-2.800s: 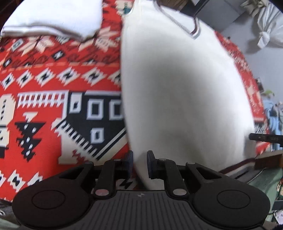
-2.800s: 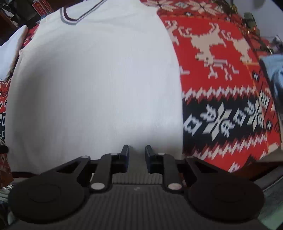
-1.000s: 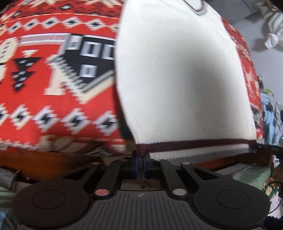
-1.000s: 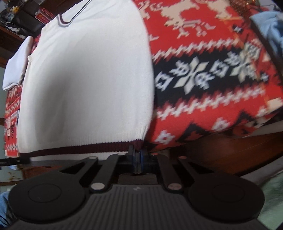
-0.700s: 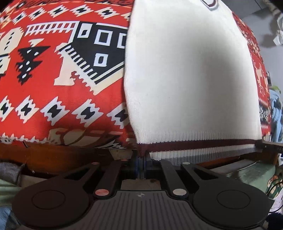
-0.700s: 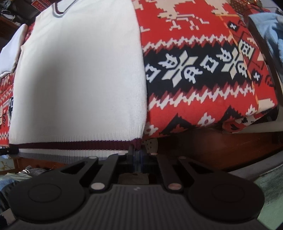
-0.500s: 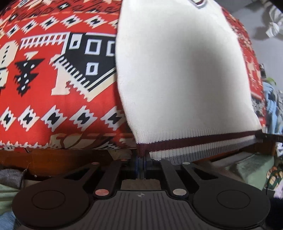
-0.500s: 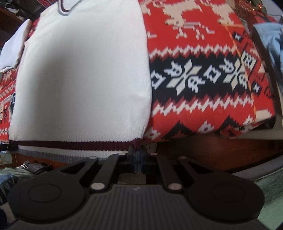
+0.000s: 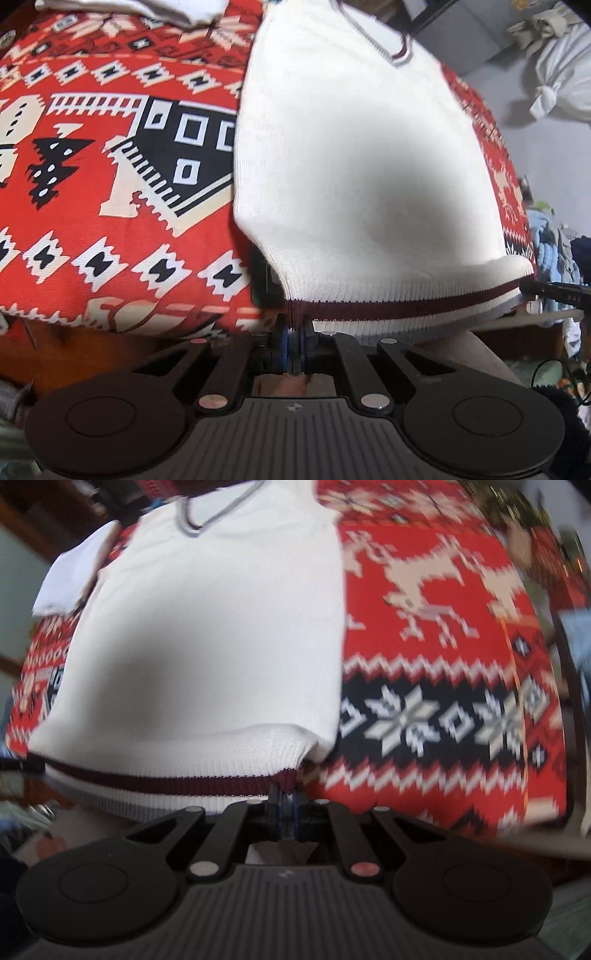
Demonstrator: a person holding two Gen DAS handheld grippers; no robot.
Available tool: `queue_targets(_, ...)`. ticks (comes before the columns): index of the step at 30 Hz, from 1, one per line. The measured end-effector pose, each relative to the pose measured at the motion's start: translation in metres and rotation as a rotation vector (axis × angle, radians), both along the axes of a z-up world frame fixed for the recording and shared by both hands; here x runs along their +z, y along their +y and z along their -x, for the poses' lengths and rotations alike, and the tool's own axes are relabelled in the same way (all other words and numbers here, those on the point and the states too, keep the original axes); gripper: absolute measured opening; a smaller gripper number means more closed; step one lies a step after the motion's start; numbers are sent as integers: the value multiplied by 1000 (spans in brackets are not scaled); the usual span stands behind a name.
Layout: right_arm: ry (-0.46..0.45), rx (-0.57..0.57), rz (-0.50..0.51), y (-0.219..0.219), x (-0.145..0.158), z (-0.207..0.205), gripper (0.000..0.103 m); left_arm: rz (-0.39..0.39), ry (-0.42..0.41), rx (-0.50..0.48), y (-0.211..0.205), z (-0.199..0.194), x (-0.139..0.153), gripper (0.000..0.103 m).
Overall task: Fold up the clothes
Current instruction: 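Lift the hem with both tools and fold it over toward the collar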
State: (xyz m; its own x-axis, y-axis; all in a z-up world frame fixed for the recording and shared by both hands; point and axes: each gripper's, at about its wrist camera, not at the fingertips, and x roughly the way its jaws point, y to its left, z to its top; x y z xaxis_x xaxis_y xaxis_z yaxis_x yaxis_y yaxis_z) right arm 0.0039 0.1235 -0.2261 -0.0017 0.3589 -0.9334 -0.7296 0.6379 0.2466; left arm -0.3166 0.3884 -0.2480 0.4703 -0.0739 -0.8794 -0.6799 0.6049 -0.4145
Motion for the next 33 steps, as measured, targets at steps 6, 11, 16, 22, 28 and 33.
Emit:
queue_targets(6, -121, -24, -157, -20, 4, 21, 5, -96, -193, 32, -29, 30, -4, 6)
queue_targets(11, -226, -60, -338, -63, 10, 69, 5, -211, -300, 16, -57, 50, 11, 6)
queue_targets(16, -267, -147, -421, -104, 22, 94, 5, -187, -337, 18, -75, 64, 43, 6)
queue_targets(22, -265, -216, -483, -136, 34, 101, 5, -89, -339, 57, -88, 66, 50, 6)
queue_targets(28, -208, -263, -505, -148, 52, 103, 5, 18, -379, 167, -72, 67, 64, 6)
queue_targets(33, -137, -324, -490, -119, 50, 65, 5, 62, -405, 252, -34, 32, 59, 6)
